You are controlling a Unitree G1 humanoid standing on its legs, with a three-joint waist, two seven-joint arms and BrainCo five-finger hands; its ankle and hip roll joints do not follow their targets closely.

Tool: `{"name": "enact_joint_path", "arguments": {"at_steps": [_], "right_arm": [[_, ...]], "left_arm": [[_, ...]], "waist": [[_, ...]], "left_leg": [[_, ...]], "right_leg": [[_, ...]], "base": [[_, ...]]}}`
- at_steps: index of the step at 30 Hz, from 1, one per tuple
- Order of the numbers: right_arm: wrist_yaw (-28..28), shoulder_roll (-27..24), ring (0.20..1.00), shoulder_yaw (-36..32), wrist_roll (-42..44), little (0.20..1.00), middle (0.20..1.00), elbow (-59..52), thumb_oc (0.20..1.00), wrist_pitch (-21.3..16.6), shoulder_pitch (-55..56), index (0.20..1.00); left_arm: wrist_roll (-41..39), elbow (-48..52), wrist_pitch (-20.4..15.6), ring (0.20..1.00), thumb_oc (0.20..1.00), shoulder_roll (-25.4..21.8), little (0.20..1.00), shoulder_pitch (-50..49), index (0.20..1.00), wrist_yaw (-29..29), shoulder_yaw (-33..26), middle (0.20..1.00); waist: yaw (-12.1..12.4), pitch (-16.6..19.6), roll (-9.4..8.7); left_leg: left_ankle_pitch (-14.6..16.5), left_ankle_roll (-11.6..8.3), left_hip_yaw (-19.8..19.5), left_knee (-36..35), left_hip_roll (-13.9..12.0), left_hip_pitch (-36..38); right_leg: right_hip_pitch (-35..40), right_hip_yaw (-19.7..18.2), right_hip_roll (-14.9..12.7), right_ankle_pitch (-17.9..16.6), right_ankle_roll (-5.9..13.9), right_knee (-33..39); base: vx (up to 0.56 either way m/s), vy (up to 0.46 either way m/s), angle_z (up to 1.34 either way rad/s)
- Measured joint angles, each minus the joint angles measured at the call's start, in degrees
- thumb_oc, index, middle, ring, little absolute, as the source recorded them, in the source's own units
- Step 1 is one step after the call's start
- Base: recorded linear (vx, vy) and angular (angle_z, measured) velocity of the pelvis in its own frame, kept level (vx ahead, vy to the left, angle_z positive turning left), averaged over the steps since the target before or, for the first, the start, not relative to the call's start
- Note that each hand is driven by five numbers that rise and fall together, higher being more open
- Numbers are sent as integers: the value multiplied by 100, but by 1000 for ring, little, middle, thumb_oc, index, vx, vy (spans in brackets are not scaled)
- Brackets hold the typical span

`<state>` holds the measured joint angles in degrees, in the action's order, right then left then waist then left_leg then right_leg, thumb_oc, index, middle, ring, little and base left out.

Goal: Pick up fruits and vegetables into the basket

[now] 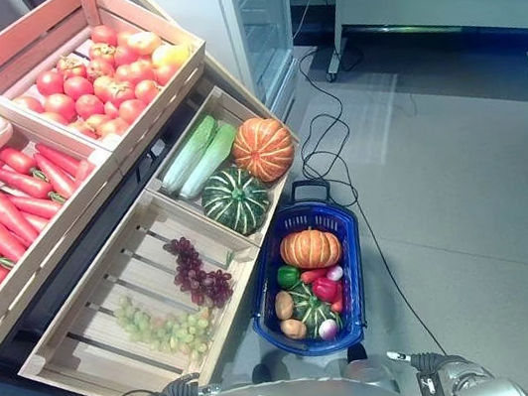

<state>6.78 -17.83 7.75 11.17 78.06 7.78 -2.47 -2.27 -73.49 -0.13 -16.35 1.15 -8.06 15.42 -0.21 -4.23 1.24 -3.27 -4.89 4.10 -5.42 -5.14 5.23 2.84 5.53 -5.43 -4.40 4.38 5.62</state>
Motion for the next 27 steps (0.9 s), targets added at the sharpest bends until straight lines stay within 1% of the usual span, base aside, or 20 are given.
{"name": "enact_joint_path", "arguments": {"at_steps": [5, 7, 8, 13, 14, 15, 19, 22, 26, 27], "right_arm": [[-12, -11, 1000, -1, 63, 1000, 1000, -10, 1000, -30, 9, 1000], [-34, -37, 1000, 1, 130, 1000, 1000, -24, 1000, -43, -69, 1000], [-40, -57, 1000, 1, 161, 1000, 1000, -31, 1000, -47, -163, 1000], [-186, -140, 1000, 66, 377, 1000, 1000, -67, 1000, -43, -719, 1000], [-202, -150, 1000, 77, 412, 1000, 1000, -75, 1000, -45, -795, 1000], [-241, -160, 1000, 79, 475, 1000, 1000, -80, 1000, -39, -961, 1000], [-255, -195, 1000, 100, 584, 1000, 1000, -173, 1000, -40, -1229, 1000], [-253, -271, 1000, 101, 714, 1000, 1000, -200, 1000, -35, -1346, 1000], [-248, -441, 1000, 100, 847, 1000, 1000, -204, 1000, -43, -1461, 1000], [-248, -491, 1000, 100, 925, 1000, 1000, -210, 1000, -43, -1478, 1000]], "left_arm": [[-170, 14, -12, 1000, 1000, -1, 1000, -32, 1000, -8, -3, 1000], [-326, 42, -65, 1000, 1000, -7, 1000, 7, 1000, -9, 3, 1000], [-445, 70, -130, 1000, 1000, -9, 1000, 61, 1000, -9, 5, 1000], [-893, 153, -275, 1000, 1000, -13, 1000, 484, 1000, -1, 7, 1000], [-915, 202, -280, 1000, 1000, -12, 1000, 536, 1000, 0, 9, 1000], [-1004, 266, -322, 1000, 1000, -12, 1000, 653, 1000, 7, 1, 1000], [-1272, 335, -543, 1000, 1000, -19, 1000, 867, 1000, -4, 1, 1000], [-1581, 508, -814, 1000, 1000, -88, 1000, 995, 1000, -204, 4, 1000], [-2033, 993, -1183, 1000, 1000, -250, 1000, 1144, 1000, -346, 8, 1000], [-2170, 1155, -1330, 1000, 1000, -297, 1000, 1187, 1000, -327, 3, 1000]], "waist": [[3, -47, 14], [0, -165, 34], [-5, -280, 68], [-30, -1093, 170], [-35, -1178, 190], [-24, -1407, 231], [-25, -1755, 277], [-22, -1903, 270], [0, -1964, 262], [9, -1965, 262]], "left_leg": [[-32, 22, -15, 2, 2, -201], [-88, 38, -16, 16, 15, -408], [-122, 44, -23, 26, 20, -517], [-340, 14, -139, 33, 61, -1098], [-353, 13, -155, 33, 59, -1177], [-383, 7, -166, 33, 57, -1233], [-389, 5, -188, 33, 58, -1357], [-375, 8, -177, 33, 59, -1373], [-375, 8, -196, 33, 60, -1421], [-375, 8, -207, 33, 62, -1443]], "right_leg": [[-199, 11, -1, -4, 0, 0], [-415, 11, -2, -50, 0, -1], [-528, 11, 0, -86, 2, -2], [-1057, 89, 21, -255, -51, -24], [-1111, 107, 22, -268, -51, -24], [-1165, 115, 30, -295, -68, -28], [-1288, 115, 34, -307, -73, -30], [-1309, 114, 32, -307, -72, -30], [-1352, 123, 34, -307, -72, -31], [-1369, 135, 35, -307, -72, -32]], "base": [[-53, -18, 0], [-181, 0, 0], [-130, -6, 1], [-128, -10, 8], [-74, -10, 11], [-93, -10, 6], [-42, -7, -1], [0, 0, 0], [-54, 1, 1], [-89, 1, 4]]}}
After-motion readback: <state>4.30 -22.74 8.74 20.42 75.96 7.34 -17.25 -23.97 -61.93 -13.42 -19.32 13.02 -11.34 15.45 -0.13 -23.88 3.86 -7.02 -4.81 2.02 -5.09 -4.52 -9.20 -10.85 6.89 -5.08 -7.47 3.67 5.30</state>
